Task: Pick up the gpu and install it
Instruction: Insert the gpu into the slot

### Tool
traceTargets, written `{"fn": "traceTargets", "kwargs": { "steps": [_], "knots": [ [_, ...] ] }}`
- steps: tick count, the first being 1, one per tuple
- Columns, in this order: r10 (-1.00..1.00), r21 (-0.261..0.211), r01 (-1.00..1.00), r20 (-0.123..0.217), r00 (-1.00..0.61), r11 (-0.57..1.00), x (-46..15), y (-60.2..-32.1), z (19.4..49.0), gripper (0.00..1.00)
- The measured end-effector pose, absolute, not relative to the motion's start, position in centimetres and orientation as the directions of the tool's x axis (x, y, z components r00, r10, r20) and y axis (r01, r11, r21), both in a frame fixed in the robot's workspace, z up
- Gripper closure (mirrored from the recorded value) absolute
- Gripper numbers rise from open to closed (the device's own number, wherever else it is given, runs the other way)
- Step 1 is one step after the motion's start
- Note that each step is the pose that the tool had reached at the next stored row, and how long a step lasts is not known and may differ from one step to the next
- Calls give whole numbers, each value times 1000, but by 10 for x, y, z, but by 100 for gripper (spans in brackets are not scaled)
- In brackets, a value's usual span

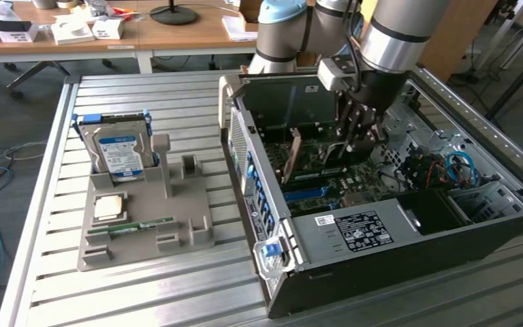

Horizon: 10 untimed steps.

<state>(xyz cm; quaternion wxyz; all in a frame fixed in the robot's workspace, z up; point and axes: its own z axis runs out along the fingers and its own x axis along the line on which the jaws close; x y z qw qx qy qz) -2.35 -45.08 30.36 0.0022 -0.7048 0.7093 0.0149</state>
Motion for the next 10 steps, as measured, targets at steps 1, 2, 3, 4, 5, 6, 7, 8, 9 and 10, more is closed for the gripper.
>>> {"fn": "traceTargets", "kwargs": {
  "steps": [1, 2, 3, 4, 5, 6, 7, 8, 9, 10],
  "knots": [
    [-1000, 17, -1000, -24, -6, 5, -24, -451, 303, 74],
    [-1000, 16, -1000, -24, -5, 5, -24, -451, 302, 74],
    [-1000, 16, -1000, -24, -4, 4, -25, -451, 301, 74],
    [-1000, 15, -1000, -24, -3, 3, -25, -451, 301, 74],
    [-1000, 14, -1000, -24, -3, 2, -25, -451, 300, 74],
    [-1000, 13, -1000, -24, -2, 1, -25, -451, 299, 74],
    [-1000, 11, -1000, -24, -1, 1, -25, -451, 298, 74],
    [-1000, 10, -1000, -24, 0, 0, -26, -451, 297, 74],
    [-1000, 8, -1000, -24, 1, -1, -26, -451, 296, 74],
    [-1000, 8, -1000, -24, 1, -1, -26, -451, 296, 74]
  ]
}}
